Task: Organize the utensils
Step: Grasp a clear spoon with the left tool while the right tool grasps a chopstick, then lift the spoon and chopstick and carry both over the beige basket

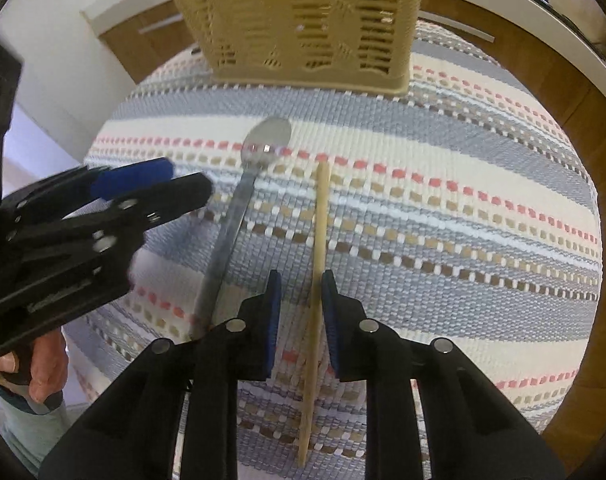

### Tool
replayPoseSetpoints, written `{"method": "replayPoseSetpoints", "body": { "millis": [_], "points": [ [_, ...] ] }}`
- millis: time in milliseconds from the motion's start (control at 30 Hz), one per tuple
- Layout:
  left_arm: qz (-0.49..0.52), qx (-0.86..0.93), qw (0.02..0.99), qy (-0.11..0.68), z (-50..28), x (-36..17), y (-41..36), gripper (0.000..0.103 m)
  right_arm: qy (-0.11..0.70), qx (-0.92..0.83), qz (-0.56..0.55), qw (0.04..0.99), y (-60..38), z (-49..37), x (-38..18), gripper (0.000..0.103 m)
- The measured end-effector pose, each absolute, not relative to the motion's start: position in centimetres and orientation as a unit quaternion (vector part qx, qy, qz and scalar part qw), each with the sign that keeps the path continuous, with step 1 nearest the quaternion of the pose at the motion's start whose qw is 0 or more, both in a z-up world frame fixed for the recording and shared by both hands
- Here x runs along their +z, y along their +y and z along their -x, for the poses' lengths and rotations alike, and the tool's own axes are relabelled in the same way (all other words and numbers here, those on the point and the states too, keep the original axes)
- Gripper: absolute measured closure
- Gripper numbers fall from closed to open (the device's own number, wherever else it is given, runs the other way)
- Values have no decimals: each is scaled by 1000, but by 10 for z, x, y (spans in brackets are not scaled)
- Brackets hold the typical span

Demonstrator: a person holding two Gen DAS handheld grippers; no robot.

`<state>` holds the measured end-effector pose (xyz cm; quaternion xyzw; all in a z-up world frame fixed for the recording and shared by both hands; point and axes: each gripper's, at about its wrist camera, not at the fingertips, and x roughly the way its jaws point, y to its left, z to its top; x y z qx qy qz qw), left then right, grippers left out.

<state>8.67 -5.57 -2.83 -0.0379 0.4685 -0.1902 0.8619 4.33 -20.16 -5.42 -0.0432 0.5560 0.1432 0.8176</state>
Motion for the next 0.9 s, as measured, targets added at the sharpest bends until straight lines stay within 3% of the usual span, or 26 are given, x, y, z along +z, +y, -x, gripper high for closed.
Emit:
{"method": "replayPoseSetpoints", "body": {
  "millis": [167, 900],
  "points": [
    [24, -194, 857, 478, -94, -34, -71, 62, 531, 122, 95, 833, -194, -36, -59, 99],
    [-120, -170, 838, 505, -115, -49, -155, 69, 584, 122, 92, 797, -232, -70, -58, 99]
  ]
}}
